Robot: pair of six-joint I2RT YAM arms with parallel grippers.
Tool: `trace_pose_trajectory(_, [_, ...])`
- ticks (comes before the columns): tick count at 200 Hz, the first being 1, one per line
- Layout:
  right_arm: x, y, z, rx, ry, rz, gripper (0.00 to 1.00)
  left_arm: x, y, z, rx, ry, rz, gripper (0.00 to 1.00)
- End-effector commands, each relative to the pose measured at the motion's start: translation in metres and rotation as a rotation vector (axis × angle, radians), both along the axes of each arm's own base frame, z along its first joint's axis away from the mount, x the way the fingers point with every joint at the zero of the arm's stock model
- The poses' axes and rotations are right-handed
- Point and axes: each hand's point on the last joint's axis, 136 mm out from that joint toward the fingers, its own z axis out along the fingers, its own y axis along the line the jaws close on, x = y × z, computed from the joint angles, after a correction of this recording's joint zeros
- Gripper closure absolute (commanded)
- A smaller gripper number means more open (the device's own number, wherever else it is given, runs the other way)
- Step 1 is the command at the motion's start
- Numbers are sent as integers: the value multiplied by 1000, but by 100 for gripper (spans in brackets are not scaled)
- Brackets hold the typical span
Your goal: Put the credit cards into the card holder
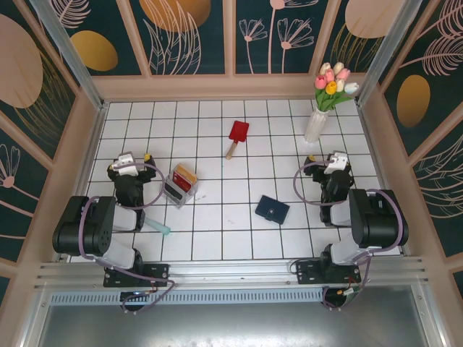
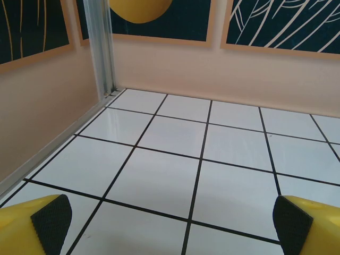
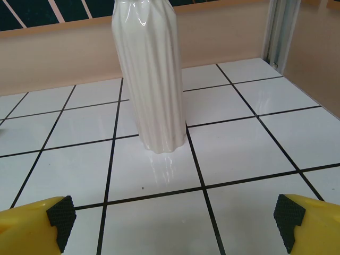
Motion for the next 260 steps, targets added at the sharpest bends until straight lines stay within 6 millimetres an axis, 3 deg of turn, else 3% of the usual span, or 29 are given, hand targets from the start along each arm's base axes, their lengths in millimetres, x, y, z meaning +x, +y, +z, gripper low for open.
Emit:
trace_pose_trajectory(1, [5,2,11,14,-37,16,1,4,2,10,-9,-32,2,1])
trace_pose_trajectory(138, [5,1,11,10,-39,13,1,3,1,10,-7,-34,1,1])
trace_pose_trajectory(144, [5,8,11,6,-36,54,1,3,1,10,-7,-33,-3,1])
trace_pose_trajectory(174, [-4,16,19,-19,-77,88,1,-13,3,28,-14,-95,10,1])
trace_pose_trajectory(193, [-8,25,28,-37,-95,134,1,-22,21,39,-82,-86,119,1])
trace_pose_trajectory(214, [-1,37,41,-10,-3,163,1,-25,14,58,-164,-76,88,1])
trace_pose_trajectory(223, [1,42,46,42,64,164,1,-31,22,65,-270,-88,144,1])
trace_pose_trajectory(233, [-1,52,51,129,133,190,1,-40,30,59,-410,-53,233,1])
trace_pose_trajectory(239, [-5,61,56,204,160,220,1,-39,21,62,-418,-28,176,1])
trace_pose_trajectory(252, [-14,71,64,457,210,215,1,-36,-22,67,-445,22,-76,1])
trace_pose_trajectory(260, [-25,96,71,545,231,360,1,-38,-40,64,-512,48,-167,1])
